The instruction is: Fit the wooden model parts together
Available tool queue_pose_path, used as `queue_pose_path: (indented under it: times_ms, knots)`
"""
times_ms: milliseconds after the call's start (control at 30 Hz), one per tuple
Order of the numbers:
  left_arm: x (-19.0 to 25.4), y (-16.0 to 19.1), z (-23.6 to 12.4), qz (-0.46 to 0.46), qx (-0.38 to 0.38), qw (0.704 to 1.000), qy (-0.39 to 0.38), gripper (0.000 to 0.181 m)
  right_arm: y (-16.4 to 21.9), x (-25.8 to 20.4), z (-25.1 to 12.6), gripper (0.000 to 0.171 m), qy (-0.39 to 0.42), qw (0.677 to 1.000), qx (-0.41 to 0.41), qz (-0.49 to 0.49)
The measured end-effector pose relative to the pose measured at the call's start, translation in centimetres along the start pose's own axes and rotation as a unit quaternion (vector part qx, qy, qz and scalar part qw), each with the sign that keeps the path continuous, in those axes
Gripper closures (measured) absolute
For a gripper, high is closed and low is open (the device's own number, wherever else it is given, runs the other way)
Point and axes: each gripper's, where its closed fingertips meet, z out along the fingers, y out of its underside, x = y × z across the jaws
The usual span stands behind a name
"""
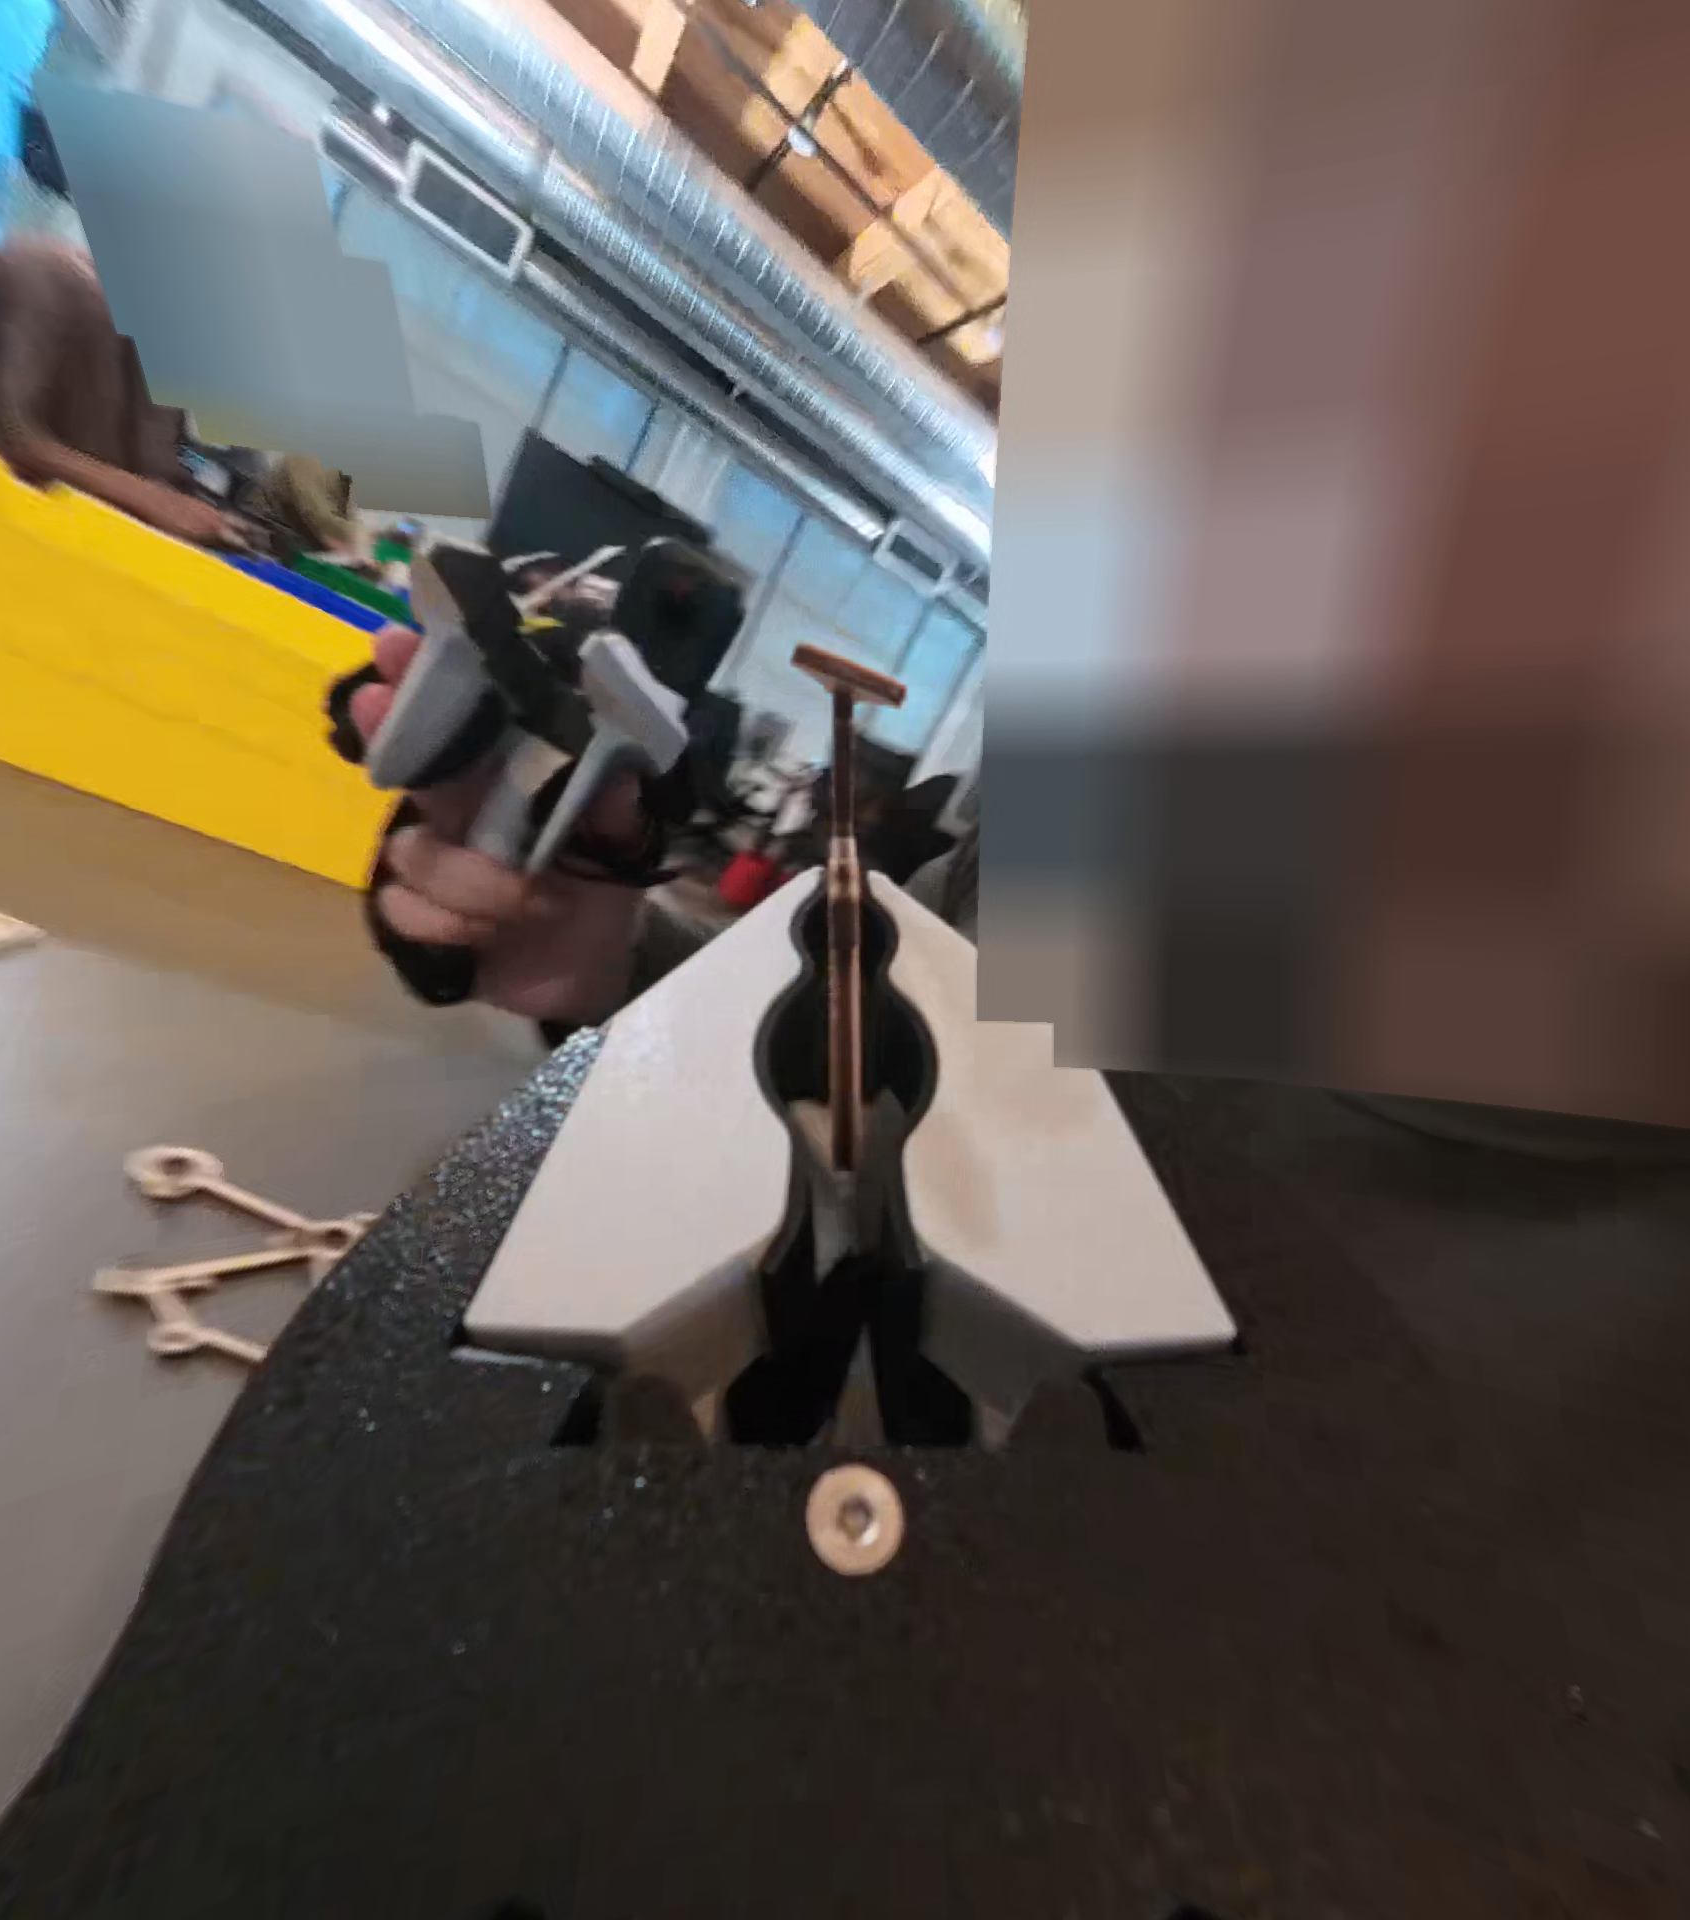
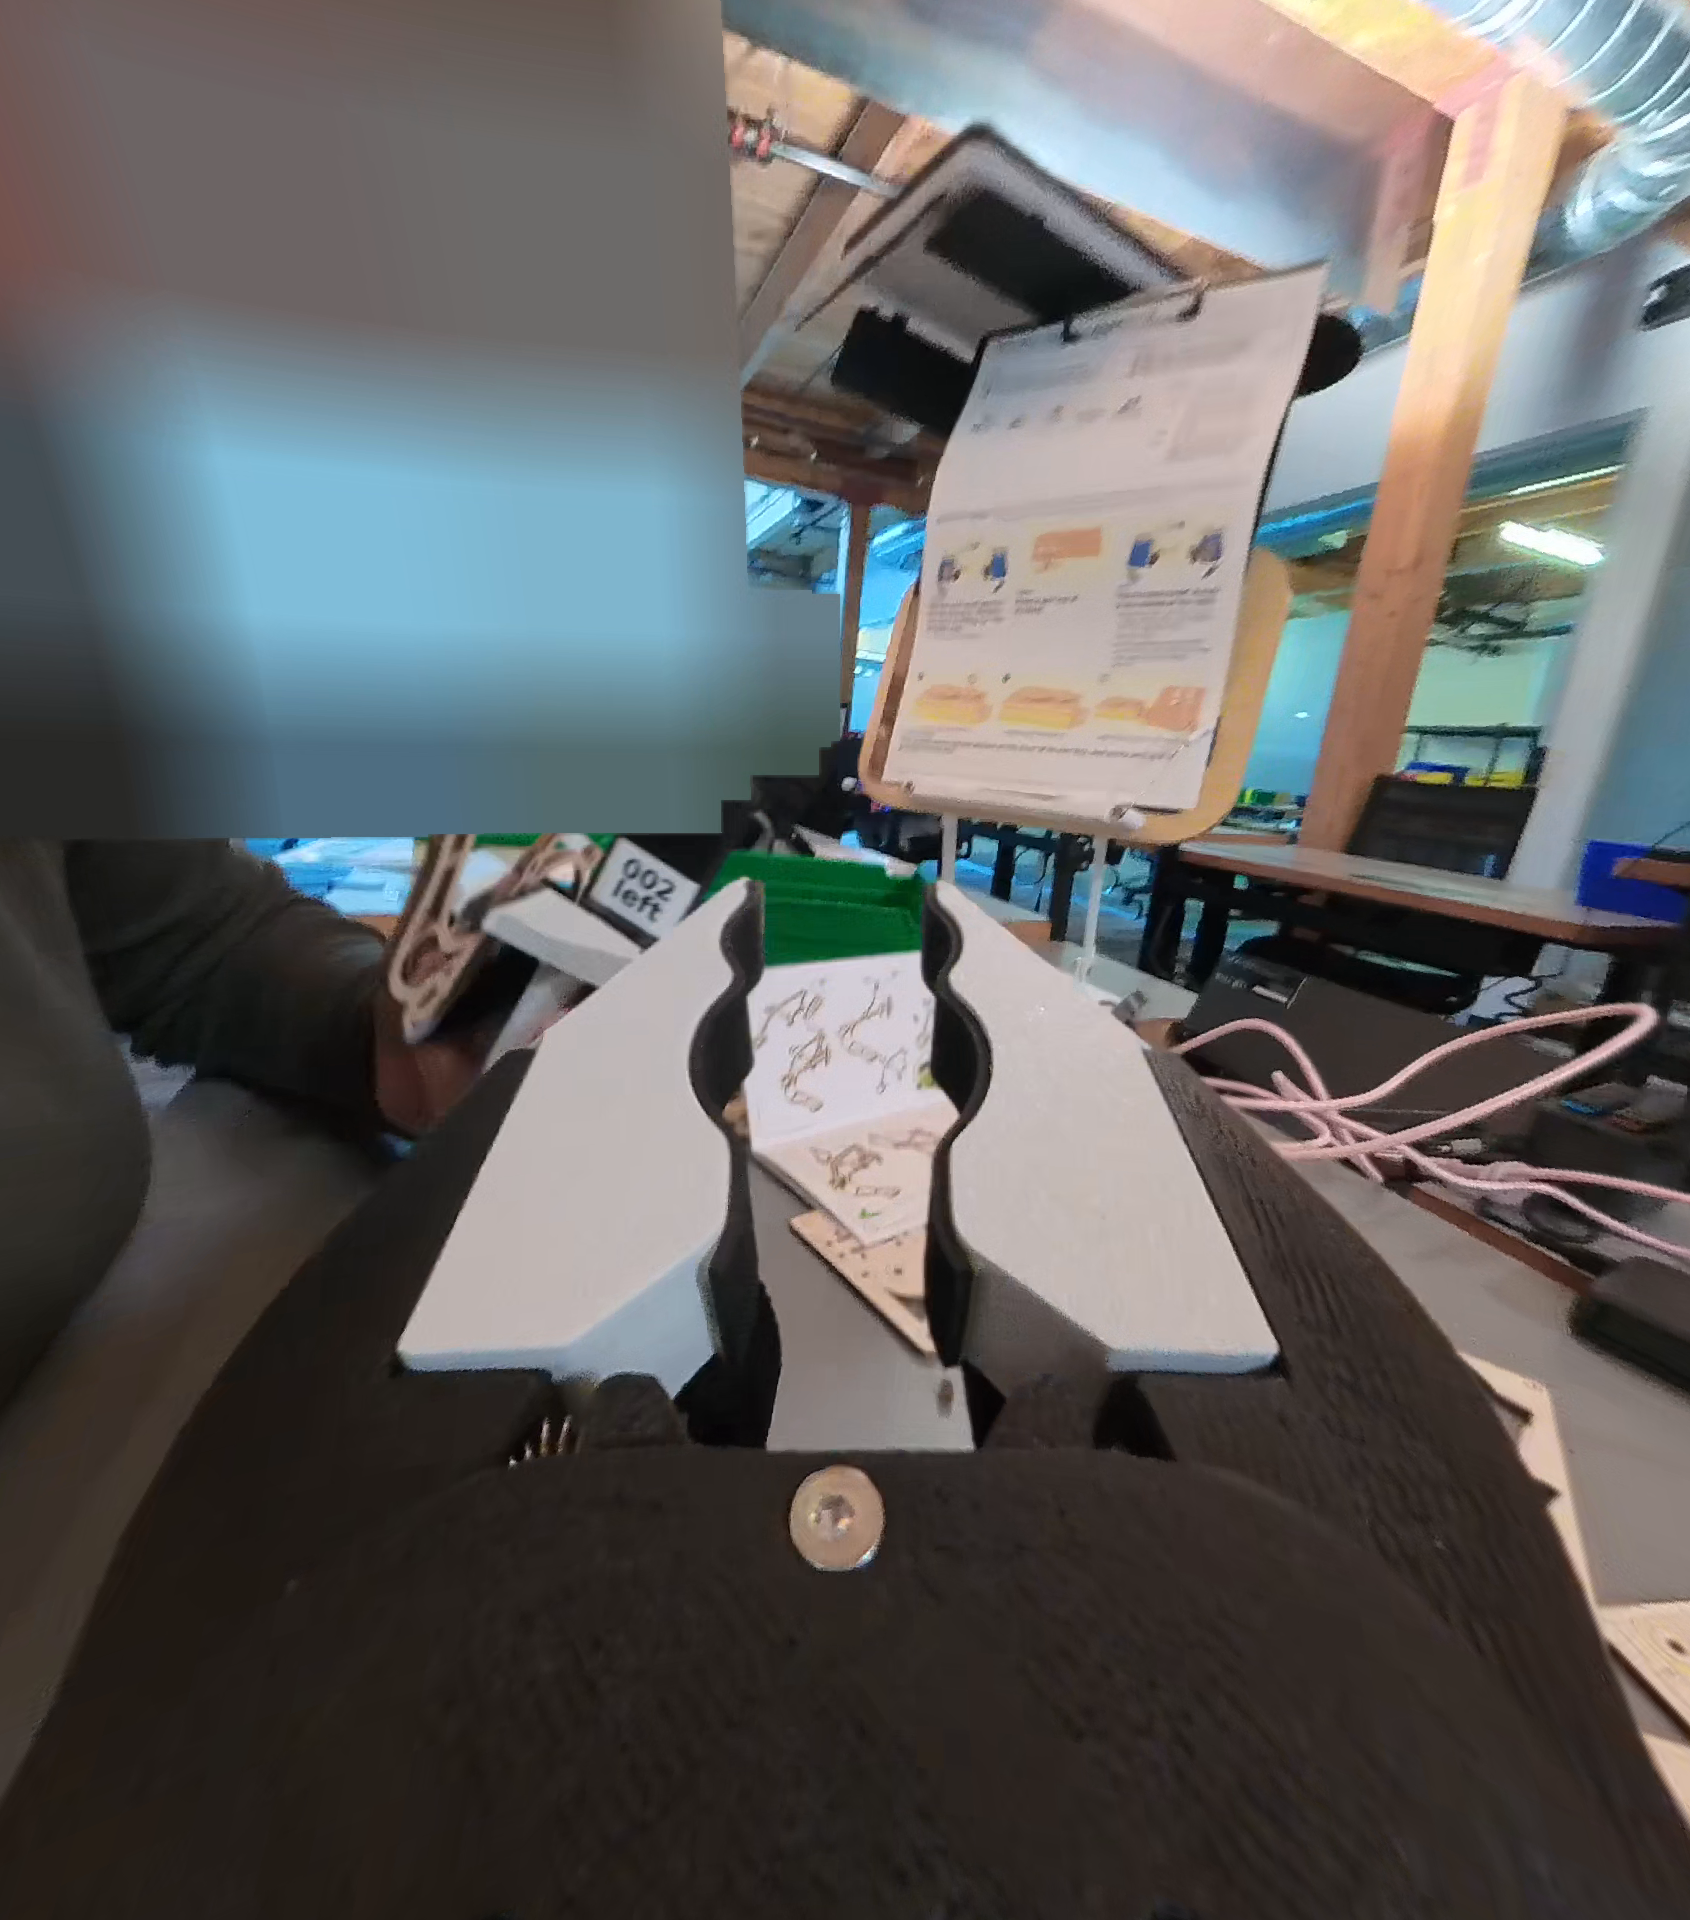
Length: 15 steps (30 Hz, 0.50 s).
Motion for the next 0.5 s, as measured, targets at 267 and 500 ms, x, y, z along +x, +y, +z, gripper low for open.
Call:
queue_pose_path:
  times_ms: [267,500]
  knots:
    - [-6.8,2.7,-2.7,0.186,-0.137,0.941,-0.249,0.181,-0.2,-3.8,0.9,0.146,-0.064,0.996,-0.053,-0.043]
    - [-7.4,5.8,-2.7,0.328,-0.264,0.868,-0.264,0.181,4.8,-7.4,1.5,0.146,-0.131,0.956,-0.201,-0.167]
